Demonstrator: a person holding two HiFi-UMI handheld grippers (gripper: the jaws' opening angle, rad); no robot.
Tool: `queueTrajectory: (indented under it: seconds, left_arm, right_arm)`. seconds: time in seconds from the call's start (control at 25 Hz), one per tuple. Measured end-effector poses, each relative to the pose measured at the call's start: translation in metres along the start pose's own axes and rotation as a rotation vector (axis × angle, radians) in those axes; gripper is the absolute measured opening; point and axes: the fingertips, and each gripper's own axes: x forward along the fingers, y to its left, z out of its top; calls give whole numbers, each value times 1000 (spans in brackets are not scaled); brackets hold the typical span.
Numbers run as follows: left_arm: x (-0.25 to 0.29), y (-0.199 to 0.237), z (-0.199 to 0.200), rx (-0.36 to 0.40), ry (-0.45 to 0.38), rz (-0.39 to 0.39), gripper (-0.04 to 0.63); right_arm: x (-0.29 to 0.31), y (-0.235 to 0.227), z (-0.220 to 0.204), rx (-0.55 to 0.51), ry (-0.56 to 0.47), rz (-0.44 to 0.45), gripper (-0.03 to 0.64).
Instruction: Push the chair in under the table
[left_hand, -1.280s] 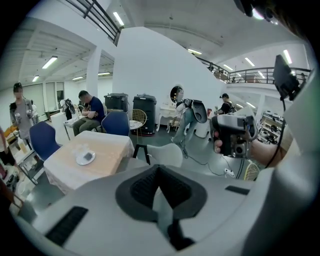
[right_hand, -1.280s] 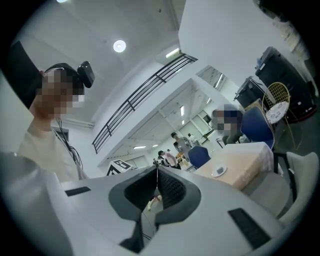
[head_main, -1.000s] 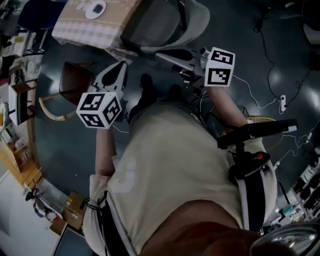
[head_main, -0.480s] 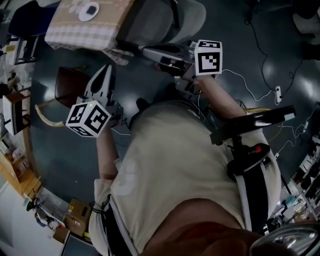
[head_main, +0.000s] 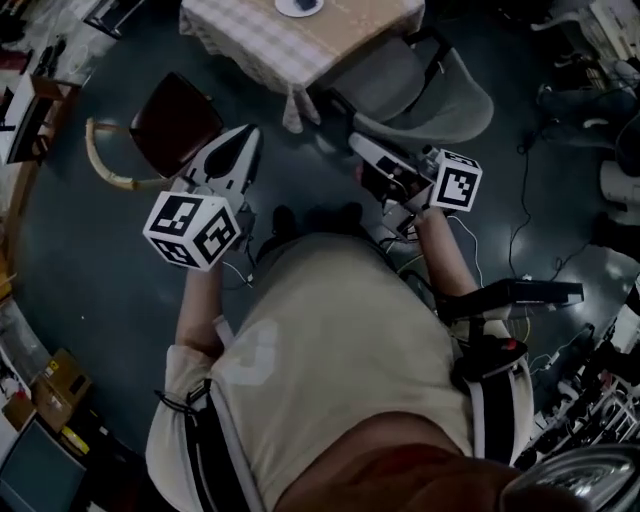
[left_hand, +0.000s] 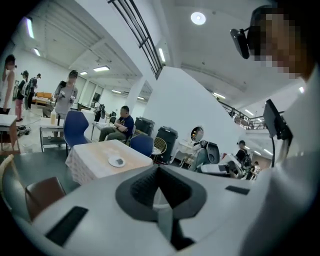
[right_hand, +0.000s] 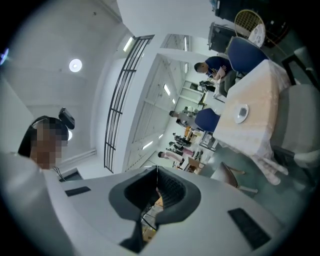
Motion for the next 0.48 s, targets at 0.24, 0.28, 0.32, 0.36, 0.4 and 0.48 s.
queueTrajectory:
  seconds: [0.24,0.28,0.32,0.36,0.4,0.48]
  left_arm:
    - [-59,42,-10,-49,-69,52,6]
    - [-66,46,-11,-53,-81,59,6]
    - [-72,50,-11,-56,-94,64,6]
    - [-79,54,-11,-58,-107,69,6]
    - [-86,58,-11,-58,-119,75,6]
    - [-102,65,-13,-58,-139,91,6]
  right_arm:
    - [61,20,-48,-37,135,33,12]
    - [67,22,-52,-43,150,35,12]
    - [72,24,-56,-48,160,36,12]
    - [77,26,-60,-54,168,33,12]
    - [82,26,-64,-63,175,26,12]
    - [92,27,-74,-85,193,9,12]
